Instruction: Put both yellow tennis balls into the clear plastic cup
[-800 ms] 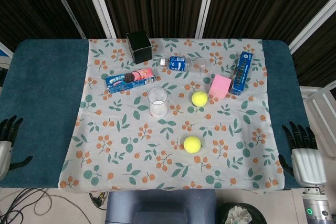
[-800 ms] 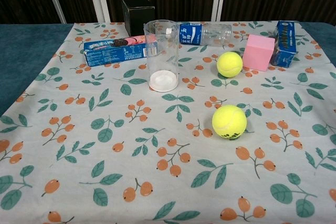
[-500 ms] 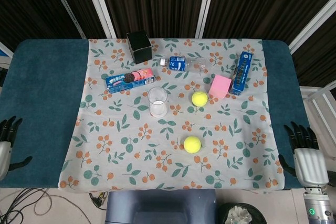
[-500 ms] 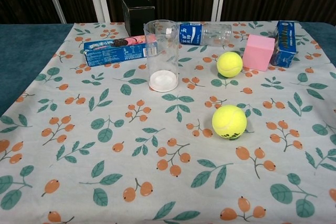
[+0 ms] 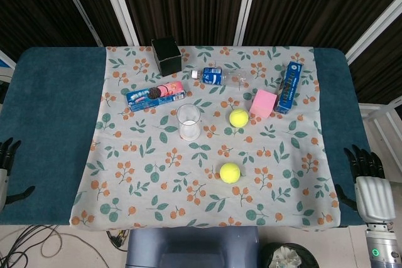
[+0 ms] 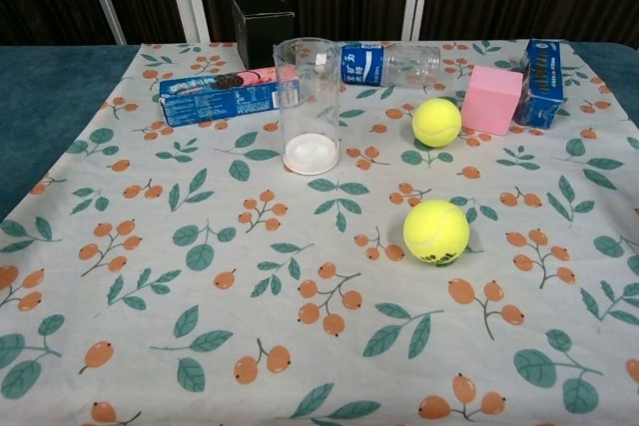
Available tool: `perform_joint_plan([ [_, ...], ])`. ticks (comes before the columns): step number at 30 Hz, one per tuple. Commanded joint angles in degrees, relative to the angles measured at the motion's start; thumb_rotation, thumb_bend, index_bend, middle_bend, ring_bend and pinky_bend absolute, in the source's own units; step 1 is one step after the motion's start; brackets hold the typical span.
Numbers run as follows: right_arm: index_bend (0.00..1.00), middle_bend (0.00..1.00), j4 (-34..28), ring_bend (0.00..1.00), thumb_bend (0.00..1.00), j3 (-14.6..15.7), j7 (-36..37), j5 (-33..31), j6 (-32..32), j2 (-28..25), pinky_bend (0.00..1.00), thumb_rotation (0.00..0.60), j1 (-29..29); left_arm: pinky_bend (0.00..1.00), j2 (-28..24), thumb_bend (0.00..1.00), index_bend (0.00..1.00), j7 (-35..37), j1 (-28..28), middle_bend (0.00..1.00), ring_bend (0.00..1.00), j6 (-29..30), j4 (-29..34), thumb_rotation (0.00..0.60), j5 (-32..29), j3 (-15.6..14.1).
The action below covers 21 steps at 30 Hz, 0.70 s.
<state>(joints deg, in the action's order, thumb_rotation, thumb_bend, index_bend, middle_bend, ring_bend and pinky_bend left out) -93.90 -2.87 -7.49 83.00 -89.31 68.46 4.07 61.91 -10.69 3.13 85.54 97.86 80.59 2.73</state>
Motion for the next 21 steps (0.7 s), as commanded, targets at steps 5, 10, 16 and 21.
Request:
perform_joint_plan([
  [5, 0.08, 0.04, -1.0, 0.01, 0.39, -0.2, 4.0, 0.3, 1.0, -0.6, 0.0, 0.6, -0.2, 0.0, 0.0, 0.0, 0.0, 0.1, 0.0, 0.0, 0.0, 0.0, 0.0, 0.6, 0.0, 0.0],
  [10, 0.08, 0.04, -4.4, 0.01, 0.37, 0.5, 9.6, 1.3, 4.9, -2.6, 0.0, 0.6, 1.2, 0.0, -0.3, 0.0, 0.0, 0.8, -0.1, 0.0, 0.0, 0.2, 0.2, 0.6, -0.1, 0.2],
  [16, 0.08, 0.04, -8.2, 0.04, 0.35, -3.1, 13.3, -1.7, 18.9, -6.9, 0.0, 0.6, 10.2, 0.0, -0.5, 0.0, 0.0, 1.5, -0.1, 0.0, 0.0, 0.0, 0.3, 0.6, -0.1, 0.2],
  [21, 0.08, 0.04, -7.7, 0.06, 0.35, -7.9, 16.9, -9.2, 32.5, -7.8, 0.0, 0.6, 18.9, 0.0, -0.6, 0.0, 0.0, 1.6, -0.3, 0.0, 0.0, 0.2, 0.3, 0.6, -0.6, 0.5],
])
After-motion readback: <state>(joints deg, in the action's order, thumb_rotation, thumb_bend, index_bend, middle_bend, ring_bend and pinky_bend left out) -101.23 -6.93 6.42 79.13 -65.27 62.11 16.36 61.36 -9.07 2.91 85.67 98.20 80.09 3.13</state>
